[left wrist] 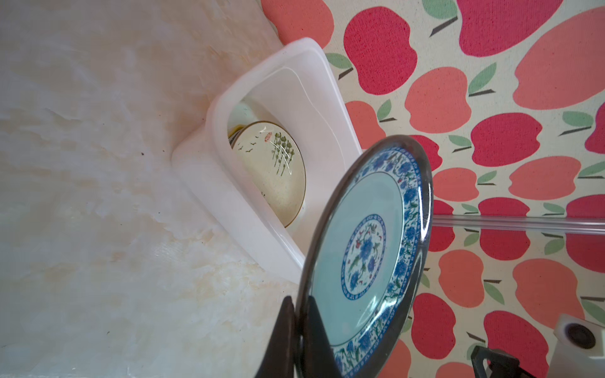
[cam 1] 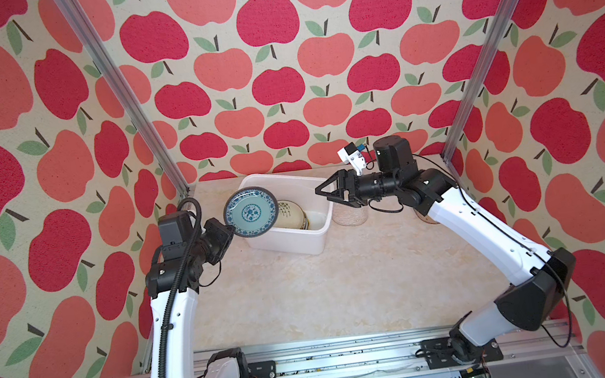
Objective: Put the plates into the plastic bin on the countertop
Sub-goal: 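Lift the blue plate toward the bin with the left gripper while the right gripper waits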
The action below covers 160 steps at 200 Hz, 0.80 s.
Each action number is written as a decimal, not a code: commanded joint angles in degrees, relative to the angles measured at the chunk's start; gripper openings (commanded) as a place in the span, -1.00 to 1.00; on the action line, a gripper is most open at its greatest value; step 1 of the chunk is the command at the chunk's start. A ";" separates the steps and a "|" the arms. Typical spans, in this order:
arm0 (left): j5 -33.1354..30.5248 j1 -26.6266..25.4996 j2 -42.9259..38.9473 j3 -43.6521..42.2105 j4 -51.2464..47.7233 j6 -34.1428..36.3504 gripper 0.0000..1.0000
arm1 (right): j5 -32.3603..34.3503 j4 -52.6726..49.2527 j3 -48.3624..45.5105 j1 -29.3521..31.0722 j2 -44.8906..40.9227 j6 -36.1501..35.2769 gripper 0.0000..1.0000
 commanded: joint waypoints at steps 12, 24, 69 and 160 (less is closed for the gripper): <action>6.40 -3.43 1.21 3.16 0.42 2.23 -1.00 | -2.56 -6.07 1.62 -0.54 0.83 -4.64 0.42; 8.21 -4.29 1.95 3.49 0.88 2.20 -1.00 | -2.03 -7.24 1.63 -0.62 1.01 -5.54 0.42; 11.83 -8.43 3.33 3.93 1.66 2.49 -1.00 | -2.07 -8.00 2.64 -0.64 3.50 -6.13 0.39; 10.68 -13.26 4.84 2.43 4.41 0.75 -1.00 | -2.07 -3.86 4.94 1.18 7.55 -3.21 0.20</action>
